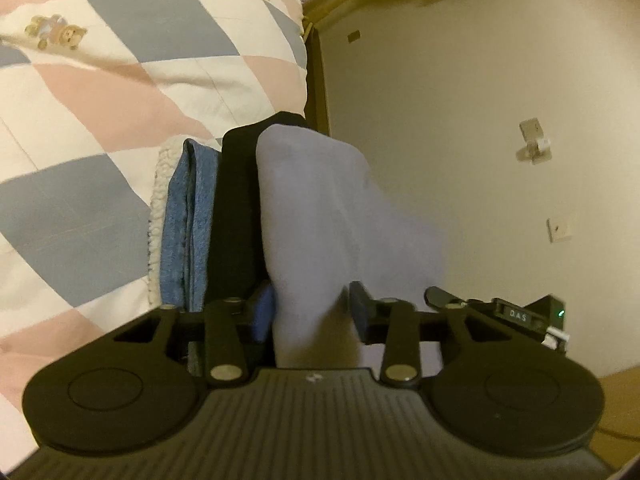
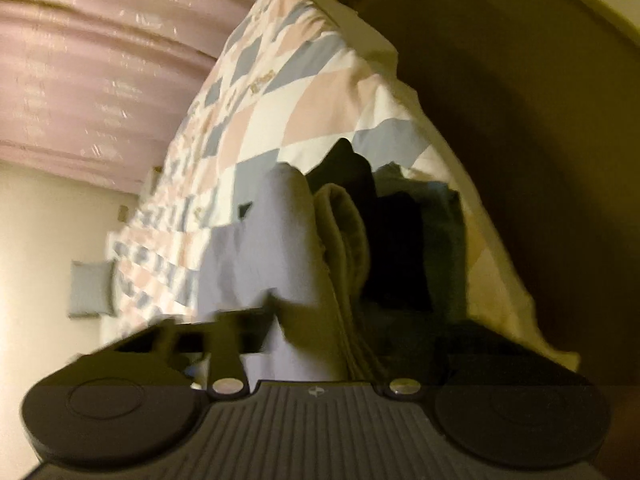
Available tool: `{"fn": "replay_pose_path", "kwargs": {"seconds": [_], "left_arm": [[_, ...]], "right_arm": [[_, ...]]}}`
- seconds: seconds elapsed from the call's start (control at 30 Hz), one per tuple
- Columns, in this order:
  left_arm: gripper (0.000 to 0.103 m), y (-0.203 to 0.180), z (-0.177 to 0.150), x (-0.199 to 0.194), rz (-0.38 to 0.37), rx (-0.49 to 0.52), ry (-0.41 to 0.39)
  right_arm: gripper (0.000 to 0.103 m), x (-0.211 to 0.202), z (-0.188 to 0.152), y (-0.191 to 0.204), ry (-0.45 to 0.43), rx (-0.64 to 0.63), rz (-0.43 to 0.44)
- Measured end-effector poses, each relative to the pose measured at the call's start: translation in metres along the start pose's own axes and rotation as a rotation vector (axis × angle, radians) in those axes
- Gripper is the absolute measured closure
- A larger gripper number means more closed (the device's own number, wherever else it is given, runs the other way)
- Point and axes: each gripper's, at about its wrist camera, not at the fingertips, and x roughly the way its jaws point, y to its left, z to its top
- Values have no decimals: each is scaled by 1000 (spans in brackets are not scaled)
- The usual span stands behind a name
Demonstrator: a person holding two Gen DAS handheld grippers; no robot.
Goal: Fold clothes
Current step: 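Lift the folded grey pants with both grippers and carry them toward the clothes stack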
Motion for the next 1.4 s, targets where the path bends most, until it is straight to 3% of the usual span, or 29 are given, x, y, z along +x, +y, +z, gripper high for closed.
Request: {"fn": "replay_pose_path", "kwargs": {"seconds": [0.17, 0.27, 0.33, 0.43, 0.53, 0.57, 0.63, 0.77, 0.83, 0.93, 1.07, 1.2, 1.3, 1.4], "left_arm": [[72, -9, -3, 8, 83, 119, -5], [72, -19, -4, 9, 127, 177, -5], [73, -33, -2, 0, 169, 244, -24], [85, -56, 2, -22, 260, 355, -96], [86, -82, 9, -28, 318, 467, -165], [86, -90, 11, -27, 328, 504, -181], [86, -104, 12, -11, 321, 564, -174], [86, -110, 11, 40, 381, 676, -146], [87, -92, 11, 60, 448, 655, -132], [87, -62, 6, 72, 450, 584, -152], [87, -71, -3, 69, 487, 660, -163], [87, -86, -6, 37, 471, 678, -186], [87, -103, -33, 14, 444, 765, -188], [87, -116, -72, -3, 399, 875, -169]], "right_arm": [[73, 7, -11, 0, -50, -100, -96], [56, 5, -15, 1, -94, -98, -135], [55, 0, -18, 11, -131, -129, -173], [55, -9, -25, 41, -210, -276, -313], [56, -14, -28, 69, -317, -417, -420], [57, -14, -28, 76, -341, -452, -415], [70, -2, -22, 82, -320, -493, -385], [71, 33, -15, 78, -265, -558, -398], [71, 43, -13, 68, -257, -544, -398], [71, 46, -12, 51, -257, -473, -367], [66, 41, -12, 49, -280, -460, -358], [62, 14, -22, 62, -334, -496, -358], [63, -13, -50, 77, -357, -596, -365], [63, -26, -84, 84, -322, -669, -340]]}}
